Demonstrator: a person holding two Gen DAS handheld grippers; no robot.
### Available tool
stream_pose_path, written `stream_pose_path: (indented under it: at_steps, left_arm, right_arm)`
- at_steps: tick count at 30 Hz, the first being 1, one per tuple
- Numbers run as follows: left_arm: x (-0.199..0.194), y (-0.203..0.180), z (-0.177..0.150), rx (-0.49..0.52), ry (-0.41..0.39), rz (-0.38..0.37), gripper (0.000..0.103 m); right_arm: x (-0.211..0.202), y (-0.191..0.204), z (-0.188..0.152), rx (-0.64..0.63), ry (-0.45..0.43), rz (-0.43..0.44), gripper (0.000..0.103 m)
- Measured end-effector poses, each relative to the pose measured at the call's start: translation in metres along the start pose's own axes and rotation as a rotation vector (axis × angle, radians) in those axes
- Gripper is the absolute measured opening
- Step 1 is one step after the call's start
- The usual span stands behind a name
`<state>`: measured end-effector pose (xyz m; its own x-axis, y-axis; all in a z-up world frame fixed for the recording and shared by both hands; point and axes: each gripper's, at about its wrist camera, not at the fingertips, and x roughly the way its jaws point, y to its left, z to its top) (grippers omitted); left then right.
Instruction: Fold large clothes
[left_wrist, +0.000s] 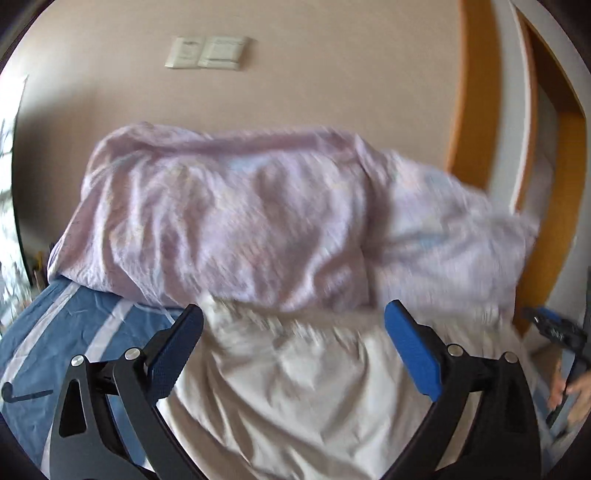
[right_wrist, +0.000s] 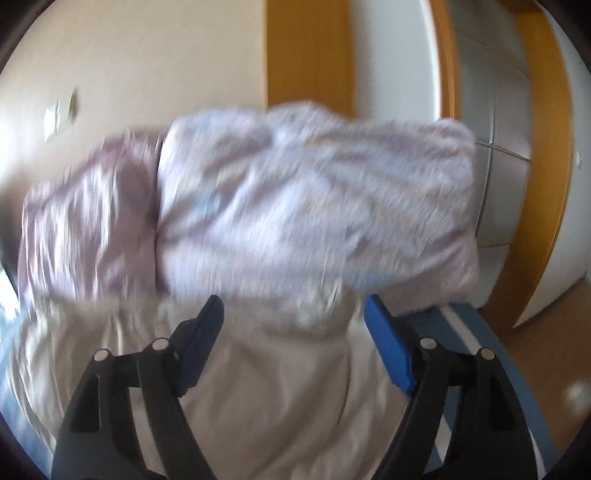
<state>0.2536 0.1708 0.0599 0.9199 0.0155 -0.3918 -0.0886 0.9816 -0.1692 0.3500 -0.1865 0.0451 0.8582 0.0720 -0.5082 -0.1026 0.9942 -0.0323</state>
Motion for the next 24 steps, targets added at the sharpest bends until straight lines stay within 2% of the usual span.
stream_pose_path:
  at_steps: [4, 9, 12, 16, 20, 24]
  left_arm:
    - [0.015, -0.025, -0.02, 0.113, 0.049, 0.034, 0.1]
    - [0.051, -0.033, -0.038, 0.165, 0.136, 0.123, 0.1]
    - [0.07, -0.026, -0.042, 0.146, 0.162, 0.177, 0.1]
    - [0.092, -0.014, -0.042, 0.088, 0.203, 0.211, 0.1]
    - [0.109, -0.008, -0.043, 0.046, 0.229, 0.251, 0.101]
    - [0.123, -0.008, -0.045, 0.042, 0.233, 0.304, 0.102]
  right_arm:
    - [0.016, 0.018, -0.019, -0.076, 0.052, -0.035, 0.078]
    - [0.047, 0.018, -0.027, -0.061, 0.148, -0.091, 0.078]
    - [0.065, 0.017, -0.031, -0.025, 0.203, -0.109, 0.078]
    - [0.094, 0.017, -0.035, -0.015, 0.271, -0.13, 0.078]
    - [0.118, 0.017, -0.037, -0.006, 0.331, -0.152, 0.082]
    - [0.133, 0.015, -0.04, 0.02, 0.35, -0.175, 0.087]
